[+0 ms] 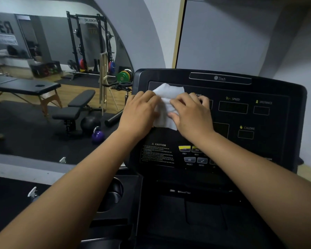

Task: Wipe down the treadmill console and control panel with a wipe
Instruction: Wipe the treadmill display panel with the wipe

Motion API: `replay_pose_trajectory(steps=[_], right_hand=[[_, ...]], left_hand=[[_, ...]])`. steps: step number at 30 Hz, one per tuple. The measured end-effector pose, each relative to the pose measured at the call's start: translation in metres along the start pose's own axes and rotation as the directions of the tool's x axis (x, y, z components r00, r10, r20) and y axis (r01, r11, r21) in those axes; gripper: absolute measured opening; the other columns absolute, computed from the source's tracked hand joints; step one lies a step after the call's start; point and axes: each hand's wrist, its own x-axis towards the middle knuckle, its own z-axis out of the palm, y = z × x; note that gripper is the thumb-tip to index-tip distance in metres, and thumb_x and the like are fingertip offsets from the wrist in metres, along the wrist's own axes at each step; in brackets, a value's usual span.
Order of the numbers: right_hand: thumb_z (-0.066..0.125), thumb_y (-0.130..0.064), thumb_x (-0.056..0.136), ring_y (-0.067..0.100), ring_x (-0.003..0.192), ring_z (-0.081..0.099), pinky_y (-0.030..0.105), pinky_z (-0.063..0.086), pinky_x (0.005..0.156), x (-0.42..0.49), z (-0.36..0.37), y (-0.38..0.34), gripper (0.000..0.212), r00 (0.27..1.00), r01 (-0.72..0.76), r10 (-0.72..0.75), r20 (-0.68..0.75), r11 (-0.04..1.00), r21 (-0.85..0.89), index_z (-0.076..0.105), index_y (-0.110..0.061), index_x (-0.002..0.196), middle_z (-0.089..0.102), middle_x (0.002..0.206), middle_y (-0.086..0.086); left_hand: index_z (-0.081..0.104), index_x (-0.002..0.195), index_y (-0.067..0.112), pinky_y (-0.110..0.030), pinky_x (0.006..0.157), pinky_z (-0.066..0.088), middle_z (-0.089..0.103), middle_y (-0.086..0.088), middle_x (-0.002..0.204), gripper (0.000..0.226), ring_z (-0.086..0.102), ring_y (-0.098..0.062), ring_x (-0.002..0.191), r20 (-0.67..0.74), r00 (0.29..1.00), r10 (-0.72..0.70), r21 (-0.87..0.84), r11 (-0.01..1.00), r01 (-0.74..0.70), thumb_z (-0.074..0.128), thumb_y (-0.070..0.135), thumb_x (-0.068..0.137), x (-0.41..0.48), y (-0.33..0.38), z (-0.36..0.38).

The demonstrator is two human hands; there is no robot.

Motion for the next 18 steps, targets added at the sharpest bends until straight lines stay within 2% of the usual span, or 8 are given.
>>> replay_pose_trajectory(steps=[2, 5, 7, 10, 12, 14, 16, 18], right_hand=[[0.07, -0.029, 0.082, 0.026, 0.088, 0.054, 0.042, 0.031, 0.084, 0.001, 0.002, -0.003, 0.012, 1.0, 0.016, -0.016, 0.002, 1.0, 0.007, 0.068, -0.019, 0.089, 0.061, 0.087, 0.0], [0.069, -0.022, 0.084, 0.028, 0.086, 0.054, 0.043, 0.033, 0.084, 0.002, -0.006, -0.002, 0.007, 0.997, 0.072, -0.074, 0.03, 0.996, 0.053, 0.066, -0.017, 0.08, 0.06, 0.079, 0.002], [0.064, -0.021, 0.088, 0.027, 0.092, 0.052, 0.044, 0.036, 0.084, 0.004, -0.022, 0.001, 0.006, 0.993, 0.089, -0.1, 0.059, 0.981, 0.175, 0.066, -0.016, 0.086, 0.061, 0.086, 0.001], [0.06, -0.018, 0.091, 0.019, 0.087, 0.055, 0.033, 0.04, 0.078, 0.007, -0.049, 0.007, 0.005, 0.995, -0.026, -0.021, 0.099, 0.893, 0.449, 0.066, -0.016, 0.091, 0.059, 0.083, -0.01], [0.059, -0.019, 0.093, 0.013, 0.081, 0.058, 0.021, 0.042, 0.07, 0.012, -0.055, 0.011, 0.007, 0.989, -0.135, 0.073, 0.131, 0.821, 0.556, 0.066, -0.017, 0.094, 0.062, 0.083, -0.01], [0.058, -0.02, 0.094, 0.011, 0.079, 0.057, 0.015, 0.042, 0.066, 0.017, -0.052, 0.015, 0.007, 0.978, -0.204, 0.143, 0.152, 0.8, 0.565, 0.065, -0.019, 0.094, 0.063, 0.084, -0.009], [0.058, -0.023, 0.094, 0.015, 0.076, 0.057, 0.026, 0.047, 0.067, 0.02, -0.044, 0.017, 0.007, 0.969, -0.245, 0.185, 0.164, 0.818, 0.52, 0.064, -0.02, 0.093, 0.063, 0.083, -0.007], [0.058, -0.024, 0.092, 0.022, 0.08, 0.058, 0.035, 0.049, 0.07, 0.021, -0.033, 0.018, 0.008, 0.97, -0.235, 0.19, 0.15, 0.89, 0.392, 0.064, -0.019, 0.092, 0.065, 0.086, -0.002]], left_hand=[[0.068, 0.1, 0.015, -0.034, 0.073, 0.024, 0.063, -0.004, 0.09, 0.024, 0.055, -0.028, 0.083, 0.032, 0.999, 0.016, 0.034, 0.999, -0.017, 0.069, 0.023, 0.078, -0.001, -0.002, -0.001], [0.067, 0.082, 0.018, -0.036, 0.075, 0.023, 0.061, 0.002, 0.076, 0.014, 0.051, -0.024, 0.08, 0.093, 0.995, 0.045, 0.081, 0.995, -0.053, 0.072, 0.03, 0.078, -0.001, 0.0, -0.012], [0.061, 0.083, 0.025, -0.035, 0.08, 0.029, 0.056, 0.008, 0.081, 0.011, 0.048, -0.016, 0.082, 0.206, 0.978, 0.03, -0.123, 0.992, -0.004, 0.067, 0.034, 0.086, 0.0, 0.001, -0.024], [0.054, 0.09, 0.026, -0.028, 0.069, 0.041, 0.058, 0.012, 0.082, 0.009, 0.056, -0.011, 0.076, 0.363, 0.932, 0.016, -0.512, 0.839, 0.185, 0.062, 0.023, 0.091, 0.008, -0.001, -0.047], [0.055, 0.099, 0.024, -0.028, 0.068, 0.047, 0.064, 0.006, 0.089, 0.011, 0.06, -0.013, 0.079, 0.364, 0.931, 0.03, -0.579, 0.79, 0.201, 0.062, 0.019, 0.091, 0.016, -0.001, -0.055], [0.057, 0.107, 0.019, -0.028, 0.069, 0.048, 0.064, 0.003, 0.094, 0.018, 0.059, -0.016, 0.081, 0.342, 0.94, 0.01, -0.511, 0.841, 0.177, 0.064, 0.019, 0.09, 0.024, -0.001, -0.054], [0.058, 0.108, 0.013, -0.032, 0.069, 0.046, 0.063, -0.003, 0.098, 0.02, 0.057, -0.022, 0.083, 0.245, 0.968, -0.058, -0.331, 0.933, 0.14, 0.063, 0.016, 0.089, 0.028, 0.002, -0.046], [0.059, 0.104, 0.008, -0.037, 0.066, 0.04, 0.06, -0.012, 0.101, 0.021, 0.056, -0.032, 0.085, 0.071, 0.997, 0.024, -0.023, 0.999, -0.023, 0.06, 0.011, 0.083, 0.024, 0.008, -0.034]])
